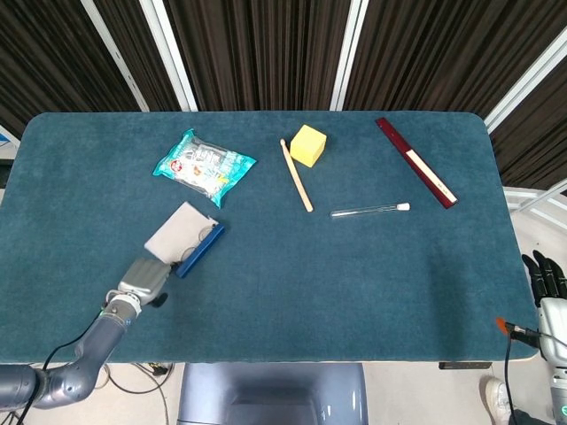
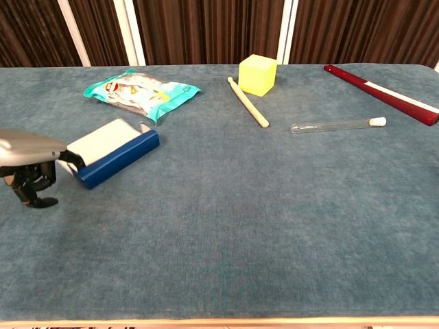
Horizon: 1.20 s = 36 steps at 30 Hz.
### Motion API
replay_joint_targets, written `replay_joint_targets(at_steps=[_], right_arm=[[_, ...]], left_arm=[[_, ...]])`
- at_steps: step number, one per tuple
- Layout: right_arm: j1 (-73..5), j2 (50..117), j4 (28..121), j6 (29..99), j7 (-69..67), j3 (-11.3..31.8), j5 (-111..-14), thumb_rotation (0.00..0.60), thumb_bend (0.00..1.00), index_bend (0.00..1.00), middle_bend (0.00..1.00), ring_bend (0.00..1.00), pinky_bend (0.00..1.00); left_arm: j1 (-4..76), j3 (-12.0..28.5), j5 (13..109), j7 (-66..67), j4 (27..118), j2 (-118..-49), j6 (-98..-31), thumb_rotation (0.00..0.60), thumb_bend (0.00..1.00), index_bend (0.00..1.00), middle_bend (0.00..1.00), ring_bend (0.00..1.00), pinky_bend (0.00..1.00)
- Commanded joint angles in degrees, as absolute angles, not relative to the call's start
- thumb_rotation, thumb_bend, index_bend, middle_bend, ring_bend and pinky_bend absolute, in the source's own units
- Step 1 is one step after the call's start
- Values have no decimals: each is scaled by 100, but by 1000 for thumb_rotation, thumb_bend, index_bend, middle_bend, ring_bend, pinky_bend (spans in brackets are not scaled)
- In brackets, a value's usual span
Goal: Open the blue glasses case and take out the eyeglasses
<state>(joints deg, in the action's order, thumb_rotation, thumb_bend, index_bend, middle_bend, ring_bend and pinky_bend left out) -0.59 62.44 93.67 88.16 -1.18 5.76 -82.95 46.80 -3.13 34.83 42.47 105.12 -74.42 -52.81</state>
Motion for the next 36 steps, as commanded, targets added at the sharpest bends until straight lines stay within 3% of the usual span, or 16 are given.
replay_joint_targets(at_steps=[1, 8, 13, 19, 26, 36], right_arm=[[-60, 6246, 9368, 8816, -114, 577, -8294, 600, 130, 0, 0, 0, 194], [-56, 6234, 9382, 8816, -137, 583, -8281, 600, 130, 0, 0, 0, 194], [-52, 6216, 9393, 8809, -166, 586, -8267, 600, 130, 0, 0, 0, 195], [-48, 6203, 9397, 8808, -180, 585, -8264, 600, 130, 0, 0, 0, 195], [-60, 6213, 9405, 8779, -169, 583, -8255, 600, 131, 0, 0, 0, 194], [-62, 6212, 9419, 8765, -154, 588, -8231, 600, 132, 0, 0, 0, 194]], left_arm=[[4831, -420, 3554, 4399, 11049, -7240, -5173, 600, 358, 252, 843, 763, 852], [5130, -326, 3477, 4640, 11329, -7627, -5207, 600, 358, 144, 842, 763, 852], [5292, -68, 3323, 4641, 11199, -8159, -5458, 600, 358, 96, 843, 764, 852], [5295, 283, 3450, 4338, 11119, -8333, -5760, 600, 358, 54, 844, 766, 855], [5305, 812, 3517, 3816, 10890, -8178, -5878, 600, 358, 50, 855, 776, 858], [5752, 802, 2436, 4298, 10087, -8241, -5631, 600, 260, 90, 910, 830, 892]])
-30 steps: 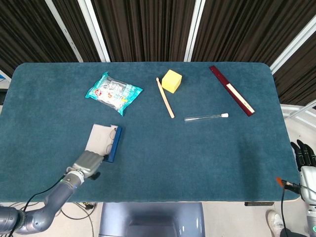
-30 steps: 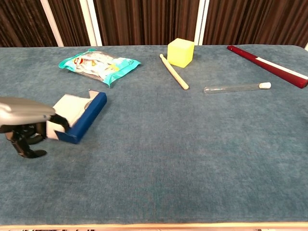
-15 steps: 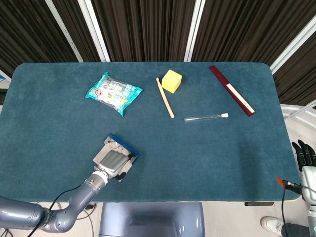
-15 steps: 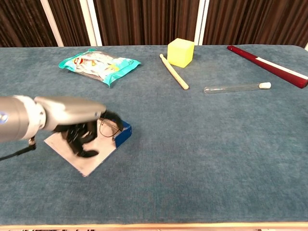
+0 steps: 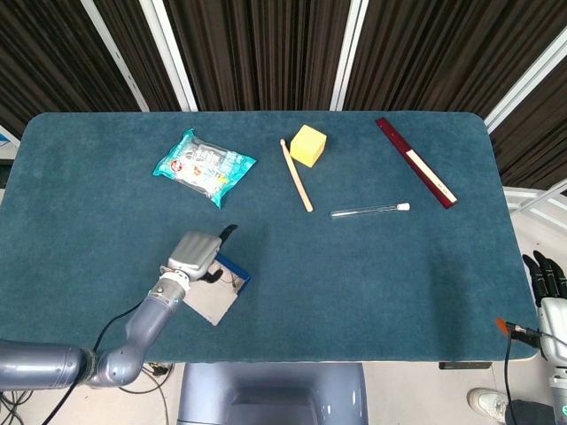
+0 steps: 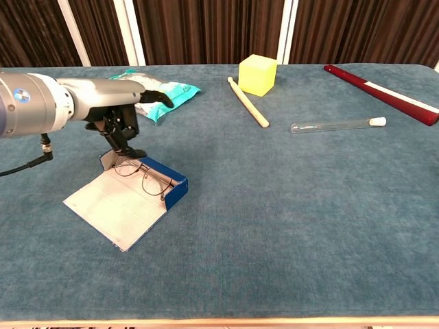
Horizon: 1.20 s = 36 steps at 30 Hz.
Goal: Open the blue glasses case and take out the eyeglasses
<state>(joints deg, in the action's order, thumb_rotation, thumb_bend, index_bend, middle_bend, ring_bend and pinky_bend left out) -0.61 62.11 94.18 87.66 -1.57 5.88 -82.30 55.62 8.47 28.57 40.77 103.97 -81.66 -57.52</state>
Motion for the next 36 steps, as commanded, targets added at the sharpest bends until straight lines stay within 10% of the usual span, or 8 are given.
replay_joint_targets(at_steps=[1, 36], right_arm=[[-63, 6213, 9419, 8764, -149, 586, -8234, 600, 132, 0, 0, 0, 194], [-62, 6217, 9433, 8834, -118, 612, -8270, 600, 157, 0, 0, 0, 194]], left_arm=[[5806, 766, 2290, 4378, 9982, -8289, -5601, 600, 260, 93, 913, 833, 894], [5548, -13, 1644, 4306, 10521, -7502, -5552, 600, 239, 263, 952, 869, 914]])
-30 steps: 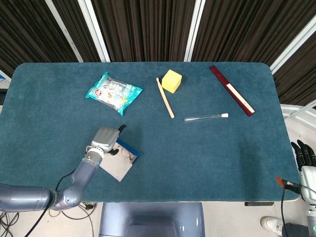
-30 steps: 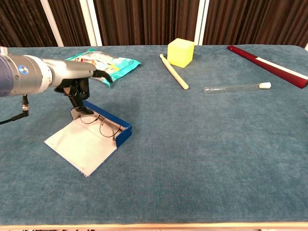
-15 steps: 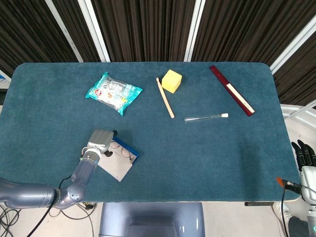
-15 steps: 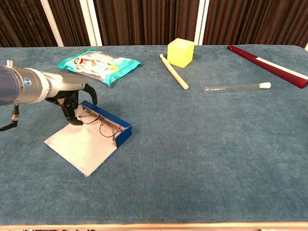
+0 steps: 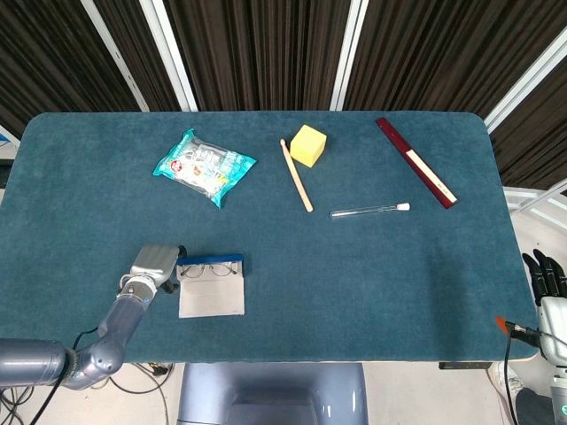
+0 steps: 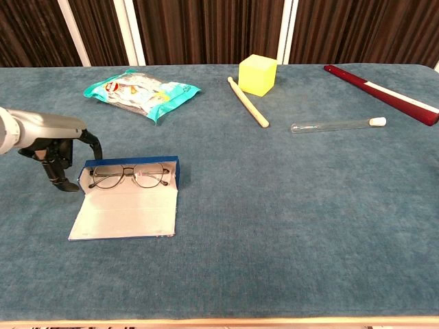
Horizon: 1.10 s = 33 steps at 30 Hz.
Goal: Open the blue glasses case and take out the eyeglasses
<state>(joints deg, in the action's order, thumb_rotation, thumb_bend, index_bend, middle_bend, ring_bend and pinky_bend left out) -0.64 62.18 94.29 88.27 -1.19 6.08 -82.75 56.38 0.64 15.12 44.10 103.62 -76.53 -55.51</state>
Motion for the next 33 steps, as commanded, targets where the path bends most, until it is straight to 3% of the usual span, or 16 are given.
replay_joint_targets(at_steps=[1, 6, 14, 24, 33], right_arm=[[-61, 6217, 9433, 8836, -119, 613, -8268, 600, 157, 0, 0, 0, 194], [-62, 6214, 9443, 8834, -113, 608, -8276, 600, 157, 0, 0, 0, 194], [-62, 6213, 9453, 8825, -115, 598, -8285, 600, 158, 0, 0, 0, 194], [-59, 6206, 9464, 8812, -152, 588, -8285, 600, 158, 0, 0, 0, 194], [-65, 6195, 9472, 8792, -182, 576, -8303, 600, 159, 0, 0, 0, 194]], left_arm=[[5537, -24, 1662, 4294, 10544, -7478, -5555, 600, 239, 259, 952, 869, 914], [5333, 201, 2101, 3803, 10551, -7504, -5850, 600, 241, 260, 971, 884, 929], [5116, 484, 2900, 3368, 10244, -8131, -6540, 600, 280, 391, 1000, 970, 1000], [5241, 631, 2739, 3842, 9843, -9002, -7040, 600, 318, 441, 1000, 993, 1000], [5228, 816, 2356, 4141, 9673, -9338, -7404, 600, 342, 438, 1000, 997, 1000]])
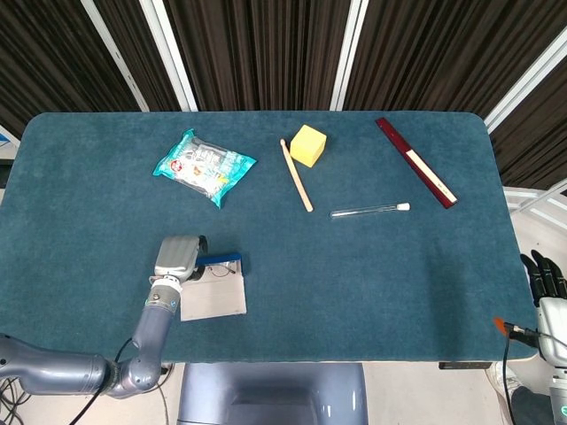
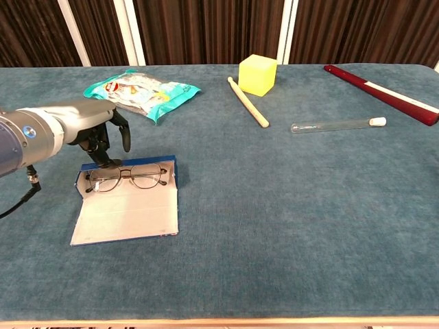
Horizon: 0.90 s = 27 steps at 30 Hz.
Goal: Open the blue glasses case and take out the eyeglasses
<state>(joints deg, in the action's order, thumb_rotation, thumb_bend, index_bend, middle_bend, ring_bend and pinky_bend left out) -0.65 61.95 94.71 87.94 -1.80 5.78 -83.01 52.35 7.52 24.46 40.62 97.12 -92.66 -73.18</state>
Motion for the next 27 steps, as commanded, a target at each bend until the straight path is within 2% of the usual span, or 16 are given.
replay_joint_targets(at_steps=[1, 27], right_arm=[[-66, 6194, 9473, 8791, -184, 576, -8303, 600, 159, 0, 0, 0, 194], [-69, 6181, 9496, 8777, -195, 574, -8293, 600, 158, 0, 0, 0, 194]], left_arm=[[5226, 837, 2323, 4176, 9662, -9361, -7430, 600, 342, 436, 1000, 997, 1000], [5125, 1197, 1950, 4412, 9612, -9590, -7383, 600, 379, 447, 1000, 1000, 1000]])
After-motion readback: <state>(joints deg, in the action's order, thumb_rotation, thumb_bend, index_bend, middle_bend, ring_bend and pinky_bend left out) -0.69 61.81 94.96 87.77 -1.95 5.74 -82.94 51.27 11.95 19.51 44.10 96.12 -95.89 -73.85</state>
